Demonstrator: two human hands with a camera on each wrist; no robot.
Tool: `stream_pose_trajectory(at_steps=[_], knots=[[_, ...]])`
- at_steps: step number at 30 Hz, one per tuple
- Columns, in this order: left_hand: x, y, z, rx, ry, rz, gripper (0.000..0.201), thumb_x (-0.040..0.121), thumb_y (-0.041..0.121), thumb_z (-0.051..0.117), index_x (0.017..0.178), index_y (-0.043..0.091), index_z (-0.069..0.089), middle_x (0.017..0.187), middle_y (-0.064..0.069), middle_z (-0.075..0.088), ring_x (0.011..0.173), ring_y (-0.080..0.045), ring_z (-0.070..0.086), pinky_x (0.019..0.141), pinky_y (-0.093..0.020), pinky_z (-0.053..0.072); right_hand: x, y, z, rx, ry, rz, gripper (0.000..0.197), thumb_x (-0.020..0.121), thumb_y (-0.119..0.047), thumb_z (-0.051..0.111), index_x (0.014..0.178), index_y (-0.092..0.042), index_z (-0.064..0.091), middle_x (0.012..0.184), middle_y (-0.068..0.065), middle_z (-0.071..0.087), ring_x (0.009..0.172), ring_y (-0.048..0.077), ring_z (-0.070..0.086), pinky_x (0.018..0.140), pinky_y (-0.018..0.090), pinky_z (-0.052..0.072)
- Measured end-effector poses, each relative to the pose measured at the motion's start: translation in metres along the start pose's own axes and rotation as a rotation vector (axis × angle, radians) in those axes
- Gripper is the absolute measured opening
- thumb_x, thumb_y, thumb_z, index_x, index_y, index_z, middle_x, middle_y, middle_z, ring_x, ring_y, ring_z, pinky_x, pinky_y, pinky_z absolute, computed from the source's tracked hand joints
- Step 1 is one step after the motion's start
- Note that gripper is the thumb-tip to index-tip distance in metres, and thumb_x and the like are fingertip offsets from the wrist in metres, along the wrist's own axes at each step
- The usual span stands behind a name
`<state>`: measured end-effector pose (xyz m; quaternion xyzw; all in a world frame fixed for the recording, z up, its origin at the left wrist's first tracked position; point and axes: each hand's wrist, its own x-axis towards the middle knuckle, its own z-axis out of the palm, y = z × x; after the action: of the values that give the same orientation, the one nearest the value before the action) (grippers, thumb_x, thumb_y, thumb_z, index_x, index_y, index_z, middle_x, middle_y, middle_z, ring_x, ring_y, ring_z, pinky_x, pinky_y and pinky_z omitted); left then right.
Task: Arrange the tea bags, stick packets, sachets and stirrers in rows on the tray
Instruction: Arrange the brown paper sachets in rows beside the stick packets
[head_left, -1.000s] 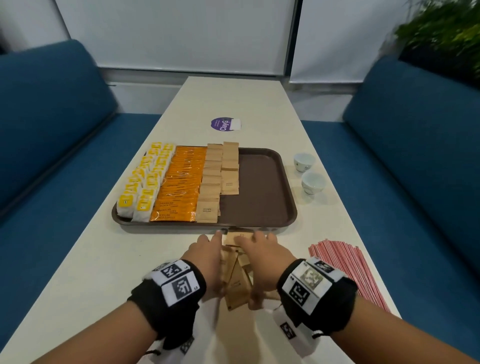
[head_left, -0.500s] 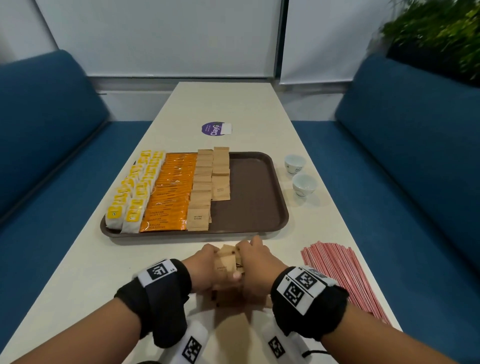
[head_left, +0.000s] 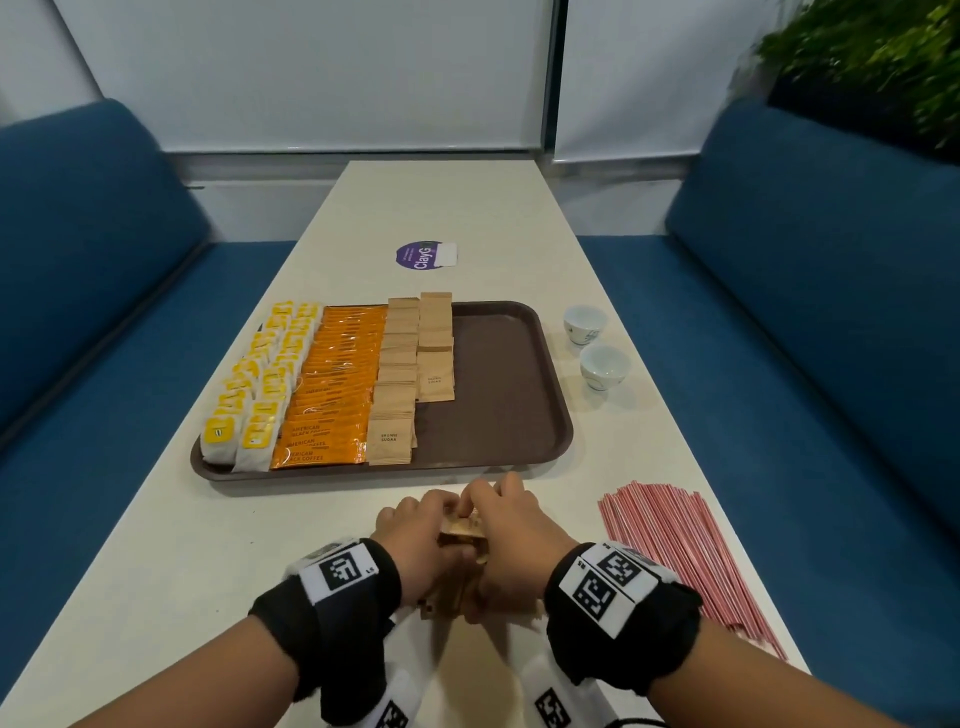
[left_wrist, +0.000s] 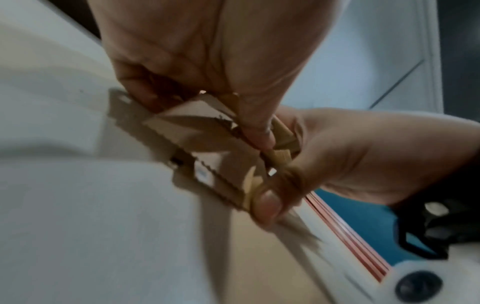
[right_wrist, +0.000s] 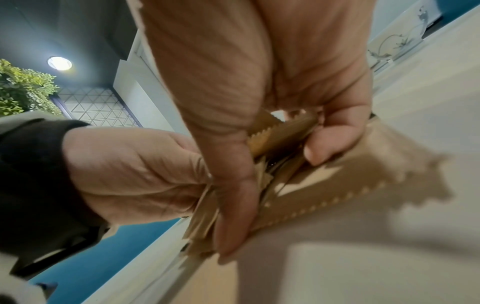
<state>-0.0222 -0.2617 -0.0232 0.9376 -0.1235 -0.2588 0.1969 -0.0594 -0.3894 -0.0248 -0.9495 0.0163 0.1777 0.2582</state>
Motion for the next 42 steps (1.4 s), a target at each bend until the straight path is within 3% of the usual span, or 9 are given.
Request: stream_pose_trajectory(at_steps=[6, 9, 12, 16, 20, 26, 34, 38, 42], knots=[[0.003, 0.002, -0.003, -0.248, -0.176, -0.038, 0.101, 0.064, 0.013, 0.077, 0.144, 0.022, 0.016, 0.133, -0.010, 0.044, 0.119, -0.027, 0.048, 0.100, -0.038, 0.045, -0.001, 0.002, 0.001, 0.022, 0.016, -0.047, 0.061, 0.061, -0.030, 0.084, 0.102, -0.032, 0.039, 0.114, 0.003, 0.029, 0.106, 0.024, 0.043, 0.093, 0.036, 0.048], [0.004, 0.001, -0.007, -0.601, -0.241, -0.094, 0.111, 0.048, 0.013, 0.072, 0.144, 0.025, 0.016, 0.123, -0.012, 0.052, 0.112, -0.030, 0.054, 0.098, -0.045, 0.047, 0.001, 0.003, 0.002, 0.019, 0.032, -0.054, 0.062, 0.058, -0.034, 0.085, 0.098, -0.033, 0.037, 0.114, 0.003, 0.028, 0.104, 0.024, 0.043, 0.093, 0.037, 0.048], [0.005, 0.000, -0.003, -0.725, -0.192, -0.063, 0.100, 0.060, 0.017, 0.078, 0.140, 0.029, 0.019, 0.109, -0.008, 0.060, 0.101, -0.027, 0.060, 0.093, -0.041, 0.050, 0.003, 0.005, 0.004, 0.058, 0.059, -0.038, 0.055, 0.062, -0.029, 0.082, 0.095, -0.030, 0.037, 0.110, 0.001, 0.027, 0.101, 0.024, 0.045, 0.092, 0.037, 0.049], [0.005, -0.001, 0.008, -0.529, -0.003, 0.045, 0.076, 0.077, 0.014, 0.073, 0.136, 0.030, 0.030, 0.096, 0.003, 0.061, 0.081, -0.010, 0.061, 0.063, -0.017, 0.048, 0.004, 0.008, 0.008, 0.095, 0.113, -0.023, 0.057, 0.060, -0.029, 0.081, 0.091, -0.030, 0.034, 0.105, -0.001, 0.025, 0.100, 0.020, 0.045, 0.089, 0.035, 0.050], [0.009, -0.001, 0.013, -0.602, 0.055, 0.016, 0.079, 0.073, 0.005, 0.075, 0.133, 0.031, 0.029, 0.097, -0.003, 0.063, 0.079, -0.015, 0.063, 0.059, -0.021, 0.049, 0.004, 0.010, 0.010, 0.178, 0.140, -0.017, 0.054, 0.059, -0.022, 0.079, 0.090, -0.028, 0.035, 0.103, -0.004, 0.023, 0.098, 0.021, 0.047, 0.085, 0.034, 0.052], [0.017, -0.006, 0.007, -0.733, -0.018, 0.022, 0.032, 0.072, -0.003, 0.074, 0.098, 0.010, 0.062, 0.090, -0.011, 0.071, 0.088, -0.028, 0.067, 0.084, -0.050, 0.054, 0.001, 0.008, 0.003, 0.332, 0.234, -0.059, 0.041, 0.074, -0.014, 0.069, 0.100, -0.026, 0.040, 0.107, -0.003, 0.026, 0.097, 0.018, 0.050, 0.085, 0.030, 0.052], [0.022, -0.014, 0.007, -0.985, -0.034, 0.033, 0.029, 0.075, 0.000, 0.070, 0.103, 0.008, 0.063, 0.094, -0.009, 0.074, 0.094, -0.029, 0.067, 0.086, -0.046, 0.052, -0.013, 0.020, -0.027, 0.263, 0.242, 0.084, 0.082, 0.066, -0.022, 0.082, 0.133, -0.028, 0.034, 0.131, -0.003, 0.037, 0.121, 0.015, 0.043, 0.098, 0.034, 0.045], [0.025, -0.014, 0.004, -1.147, -0.019, 0.050, 0.022, 0.078, -0.003, 0.064, 0.098, 0.005, 0.063, 0.086, -0.009, 0.074, 0.086, -0.027, 0.066, 0.077, -0.040, 0.051, -0.014, 0.030, -0.040, 0.356, 0.116, 0.246, 0.067, 0.073, -0.020, 0.080, 0.129, -0.022, 0.043, 0.120, 0.001, 0.054, 0.106, 0.019, 0.055, 0.092, 0.035, 0.049], [0.026, -0.011, 0.001, -1.223, -0.008, 0.046, 0.018, 0.081, -0.003, 0.060, 0.094, 0.008, 0.063, 0.080, -0.006, 0.074, 0.084, -0.027, 0.064, 0.073, -0.038, 0.049, -0.013, 0.027, -0.040, 0.376, 0.020, 0.244, 0.063, 0.070, -0.018, 0.081, 0.124, -0.021, 0.048, 0.110, -0.001, 0.056, 0.094, 0.015, 0.058, 0.081, 0.030, 0.051]])
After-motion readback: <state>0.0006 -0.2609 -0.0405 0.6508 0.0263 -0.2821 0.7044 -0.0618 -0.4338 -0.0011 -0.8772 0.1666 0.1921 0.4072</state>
